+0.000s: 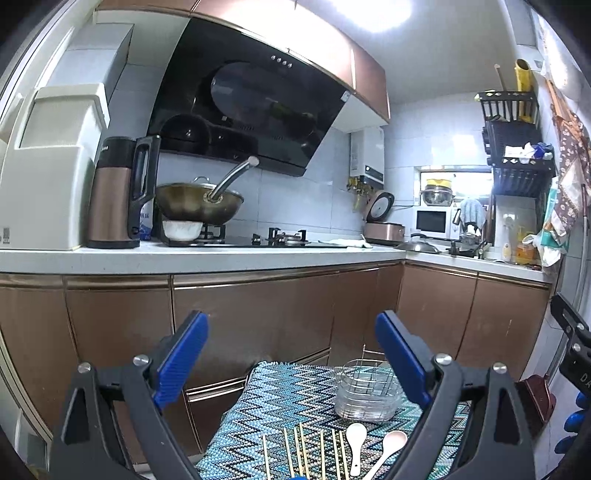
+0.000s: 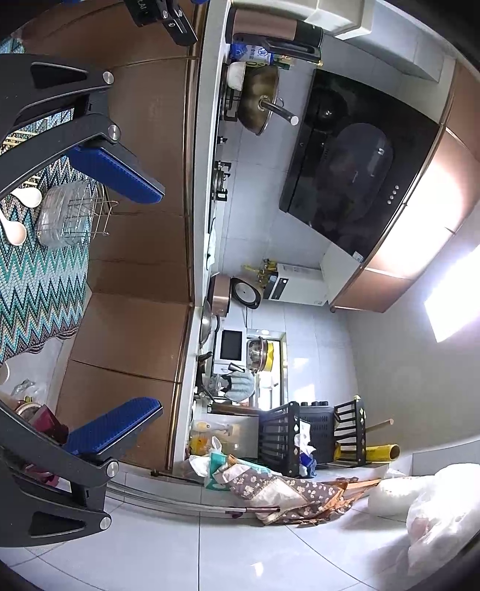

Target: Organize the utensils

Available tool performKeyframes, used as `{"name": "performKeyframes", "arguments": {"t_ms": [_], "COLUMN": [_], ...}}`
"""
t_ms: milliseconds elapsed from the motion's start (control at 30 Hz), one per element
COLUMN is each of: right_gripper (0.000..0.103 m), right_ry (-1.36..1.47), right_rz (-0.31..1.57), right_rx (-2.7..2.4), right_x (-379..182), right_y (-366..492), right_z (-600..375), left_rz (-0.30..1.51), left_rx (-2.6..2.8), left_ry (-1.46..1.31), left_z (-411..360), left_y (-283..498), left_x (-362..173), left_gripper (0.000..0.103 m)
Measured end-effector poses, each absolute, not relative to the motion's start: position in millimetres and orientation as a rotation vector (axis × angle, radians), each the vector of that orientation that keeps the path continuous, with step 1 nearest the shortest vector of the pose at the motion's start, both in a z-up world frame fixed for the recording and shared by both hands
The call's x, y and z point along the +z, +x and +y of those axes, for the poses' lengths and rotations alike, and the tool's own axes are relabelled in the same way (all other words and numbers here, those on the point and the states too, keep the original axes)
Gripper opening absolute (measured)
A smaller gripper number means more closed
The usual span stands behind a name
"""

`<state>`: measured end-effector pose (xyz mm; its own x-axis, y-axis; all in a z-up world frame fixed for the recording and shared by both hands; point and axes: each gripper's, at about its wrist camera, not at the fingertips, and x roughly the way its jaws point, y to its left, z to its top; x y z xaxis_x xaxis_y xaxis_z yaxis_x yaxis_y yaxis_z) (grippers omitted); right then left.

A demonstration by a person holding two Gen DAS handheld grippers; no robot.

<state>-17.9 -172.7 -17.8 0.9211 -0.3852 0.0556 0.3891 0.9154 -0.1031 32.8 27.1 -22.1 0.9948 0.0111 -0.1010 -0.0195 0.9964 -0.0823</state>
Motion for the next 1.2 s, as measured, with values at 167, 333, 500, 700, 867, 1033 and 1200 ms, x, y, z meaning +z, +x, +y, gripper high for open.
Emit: {"name": "performKeyframes", "arguments": {"t_ms": [167,333,500,700,867,1033,1200], "right_gripper": [0.103,0.103,0.103,0.103,0.103,0.102,0.064], "right_ry": [-0.107,-0.099,-0.096,-0.095,-0.087,0.015,0.172], "right_rz": [-0.003,0.05,0.106,0.149,0.237,0.46,0.666], "right_rx": [-0.381,-0.368,-0.366,-0.352,-0.268,-0.074,0.059], "right_x": [-26.4,-38.9,-51.9,-61.6,-79.7,-127.2,-188.5], "right_y": [-3.9,15.6,37.6,59.9,85.4,124.9,163.0], "right_z": [-177.6,-184.4,-191.3,-197.1,-206.2,-231.7,-259.3], "left_rz": [0.146,0.205,0.252,0.298,0.415,0.548,0.734], "left_rx": [0.011,0.0,-0.003,-0.001,-0.024,-0.034,-0.089], "left_ry": [-0.091,-0.083,-0.087,-0.093,-0.143,-0.189,-0.263], "left_z": [28.3,26.7,24.2,23.8,35.4,56.8,73.3], "left_y": [49.6,71.2,91.8,114.4,143.7,177.0,213.6], "left_x": [-30.4,-44.9,-59.0,-71.1,-89.8,-117.8,-157.2], "left_gripper": [0.092,0.092,0.092,0.092,0.092,0.092,0.09]}}
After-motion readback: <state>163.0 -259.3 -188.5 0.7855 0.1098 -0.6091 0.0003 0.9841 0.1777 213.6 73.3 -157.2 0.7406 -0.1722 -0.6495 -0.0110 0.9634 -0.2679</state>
